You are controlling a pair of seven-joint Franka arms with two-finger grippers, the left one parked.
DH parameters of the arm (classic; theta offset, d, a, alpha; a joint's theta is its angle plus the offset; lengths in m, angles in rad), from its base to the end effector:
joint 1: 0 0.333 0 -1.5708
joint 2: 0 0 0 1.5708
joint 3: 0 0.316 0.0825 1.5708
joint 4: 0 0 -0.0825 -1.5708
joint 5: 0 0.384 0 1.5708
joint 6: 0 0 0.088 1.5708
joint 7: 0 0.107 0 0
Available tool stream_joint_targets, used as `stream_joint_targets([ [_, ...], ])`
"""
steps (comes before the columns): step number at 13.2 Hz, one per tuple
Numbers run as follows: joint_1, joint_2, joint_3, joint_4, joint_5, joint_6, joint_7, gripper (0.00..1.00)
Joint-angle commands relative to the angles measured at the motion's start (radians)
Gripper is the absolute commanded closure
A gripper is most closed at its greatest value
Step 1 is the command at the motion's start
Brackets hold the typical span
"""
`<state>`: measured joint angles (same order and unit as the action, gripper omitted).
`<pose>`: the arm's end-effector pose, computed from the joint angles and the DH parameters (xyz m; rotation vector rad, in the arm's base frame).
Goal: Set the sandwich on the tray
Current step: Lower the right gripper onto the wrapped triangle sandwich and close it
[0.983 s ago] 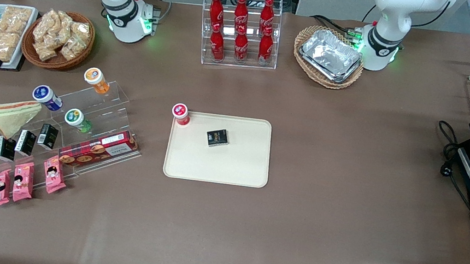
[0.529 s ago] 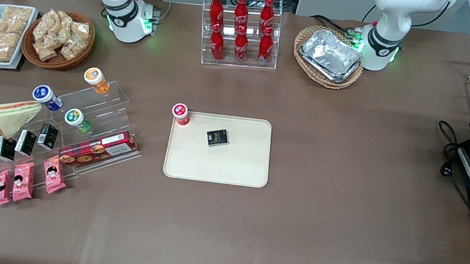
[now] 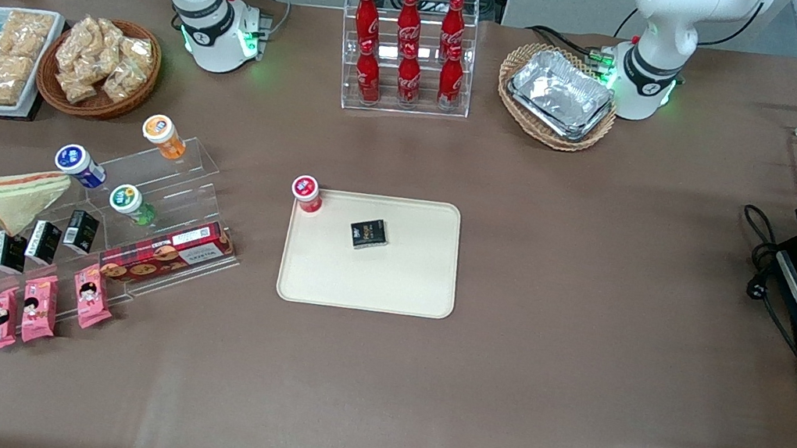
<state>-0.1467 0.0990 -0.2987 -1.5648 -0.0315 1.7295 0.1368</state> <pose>0.5411 -0.2524 0.5874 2.9435 -0.8718 0.0921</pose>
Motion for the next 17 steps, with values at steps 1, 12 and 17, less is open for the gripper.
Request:
stream_joint_targets([
  [1,0.001,0.111,-0.054,0.019,-0.008,0.111,0.020,0.00],
  [12,-0.019,0.222,-0.048,-0.116,0.001,0.297,-0.138,0.00],
  [17,-0.001,0.217,-0.046,-0.216,0.001,0.413,-0.154,0.00],
])
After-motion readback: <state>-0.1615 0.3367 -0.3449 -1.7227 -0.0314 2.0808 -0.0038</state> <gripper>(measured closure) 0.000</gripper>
